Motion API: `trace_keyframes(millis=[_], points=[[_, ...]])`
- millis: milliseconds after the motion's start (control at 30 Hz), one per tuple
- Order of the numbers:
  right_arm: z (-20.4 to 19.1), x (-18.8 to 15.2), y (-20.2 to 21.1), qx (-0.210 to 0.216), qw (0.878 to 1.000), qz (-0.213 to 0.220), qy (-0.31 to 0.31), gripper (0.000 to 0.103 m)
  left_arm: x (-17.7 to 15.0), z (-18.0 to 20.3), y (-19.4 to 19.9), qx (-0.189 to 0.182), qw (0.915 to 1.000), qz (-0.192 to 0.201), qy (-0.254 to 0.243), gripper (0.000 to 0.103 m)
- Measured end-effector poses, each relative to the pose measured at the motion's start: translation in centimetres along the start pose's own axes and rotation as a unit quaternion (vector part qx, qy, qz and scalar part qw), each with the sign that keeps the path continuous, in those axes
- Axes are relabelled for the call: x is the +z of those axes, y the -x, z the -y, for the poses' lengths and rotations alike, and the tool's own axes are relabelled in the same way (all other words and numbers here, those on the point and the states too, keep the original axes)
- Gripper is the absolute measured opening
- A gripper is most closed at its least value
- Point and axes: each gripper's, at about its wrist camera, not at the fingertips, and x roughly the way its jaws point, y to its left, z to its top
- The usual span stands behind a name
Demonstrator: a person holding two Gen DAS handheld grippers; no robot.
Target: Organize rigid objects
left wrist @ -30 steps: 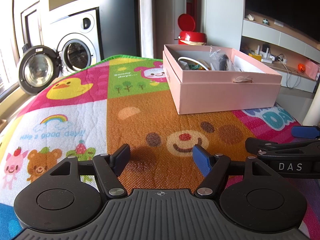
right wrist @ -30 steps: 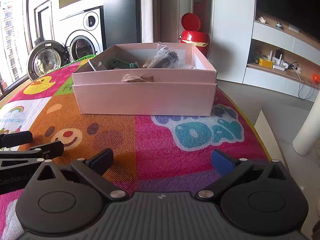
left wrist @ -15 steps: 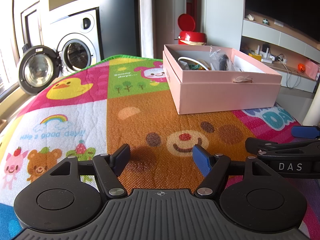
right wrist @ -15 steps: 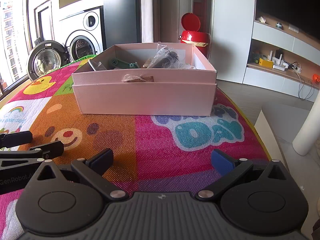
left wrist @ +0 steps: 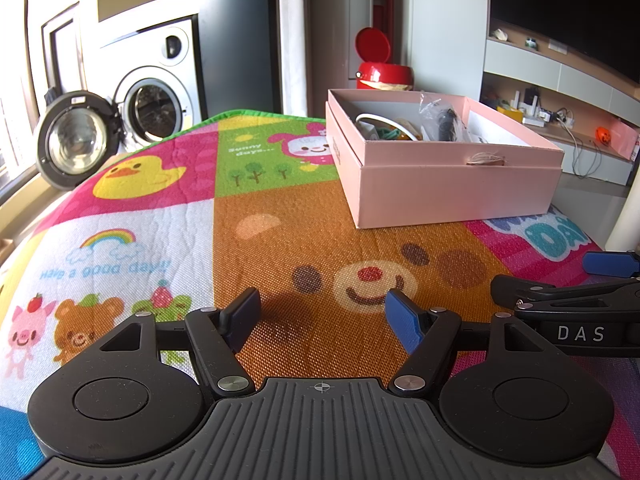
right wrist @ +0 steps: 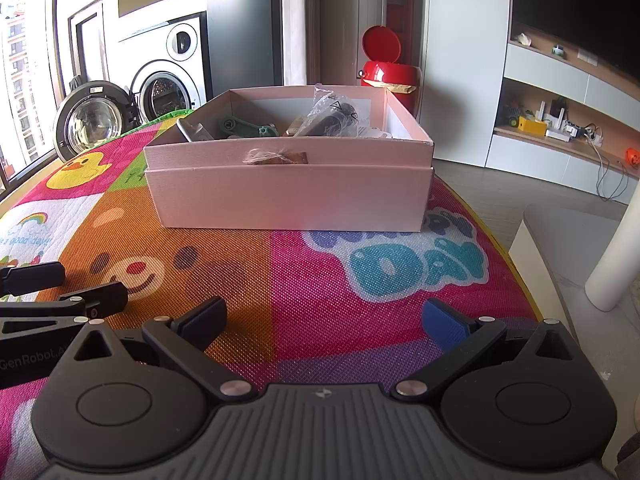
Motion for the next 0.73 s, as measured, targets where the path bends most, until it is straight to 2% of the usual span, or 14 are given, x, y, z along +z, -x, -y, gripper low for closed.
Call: trace_keyframes(millis=[500, 733], points=[[0.01, -0.02, 0.01, 0.0, 1.0, 0.0, 0.0, 0.103, 0.01, -0.16, -0.06, -0.006, 1.0, -0.001, 0.004, 0.075], [-0.01, -0.03, 0.03, 0.0, 1.0, 0.0, 0.0, 0.103, -0.04, -0.25, 0.0, -0.014, 0.9999, -0.001, 0.006, 0.078]])
